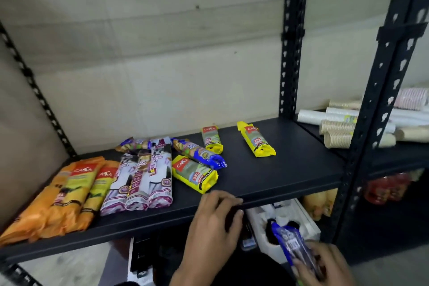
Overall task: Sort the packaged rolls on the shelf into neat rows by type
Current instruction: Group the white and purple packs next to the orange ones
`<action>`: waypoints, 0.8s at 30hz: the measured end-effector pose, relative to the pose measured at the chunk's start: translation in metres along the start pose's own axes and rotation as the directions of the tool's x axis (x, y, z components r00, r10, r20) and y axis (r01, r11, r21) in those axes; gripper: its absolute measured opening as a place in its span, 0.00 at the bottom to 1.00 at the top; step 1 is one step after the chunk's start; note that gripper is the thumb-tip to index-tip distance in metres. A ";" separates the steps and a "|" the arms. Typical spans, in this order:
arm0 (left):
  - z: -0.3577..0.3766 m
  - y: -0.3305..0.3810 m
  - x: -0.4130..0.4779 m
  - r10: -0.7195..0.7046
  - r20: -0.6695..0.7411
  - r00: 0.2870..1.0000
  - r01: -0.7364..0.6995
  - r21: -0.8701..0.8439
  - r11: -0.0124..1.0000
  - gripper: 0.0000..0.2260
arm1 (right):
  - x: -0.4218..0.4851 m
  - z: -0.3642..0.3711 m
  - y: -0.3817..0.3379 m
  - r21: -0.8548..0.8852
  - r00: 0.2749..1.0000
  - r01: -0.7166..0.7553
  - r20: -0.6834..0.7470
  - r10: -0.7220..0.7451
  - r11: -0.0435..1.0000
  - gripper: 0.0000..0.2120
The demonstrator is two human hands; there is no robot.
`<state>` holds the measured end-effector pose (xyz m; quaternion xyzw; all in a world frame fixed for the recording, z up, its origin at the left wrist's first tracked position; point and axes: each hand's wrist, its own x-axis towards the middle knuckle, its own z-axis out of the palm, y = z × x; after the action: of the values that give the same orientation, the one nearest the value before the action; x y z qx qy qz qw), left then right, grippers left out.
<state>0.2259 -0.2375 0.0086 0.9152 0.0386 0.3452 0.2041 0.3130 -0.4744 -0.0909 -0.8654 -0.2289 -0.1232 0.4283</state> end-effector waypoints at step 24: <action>-0.093 -0.108 0.005 -0.312 0.107 0.944 0.252 0.372 0.893 0.24 | 0.172 0.034 -0.156 -0.023 0.996 0.029 0.084 -0.027 0.999 0.15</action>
<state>0.1775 -0.1061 0.0315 0.9467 0.2158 0.2227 0.0867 0.3840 -0.3145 0.0661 -0.8716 -0.2573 -0.0954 0.4062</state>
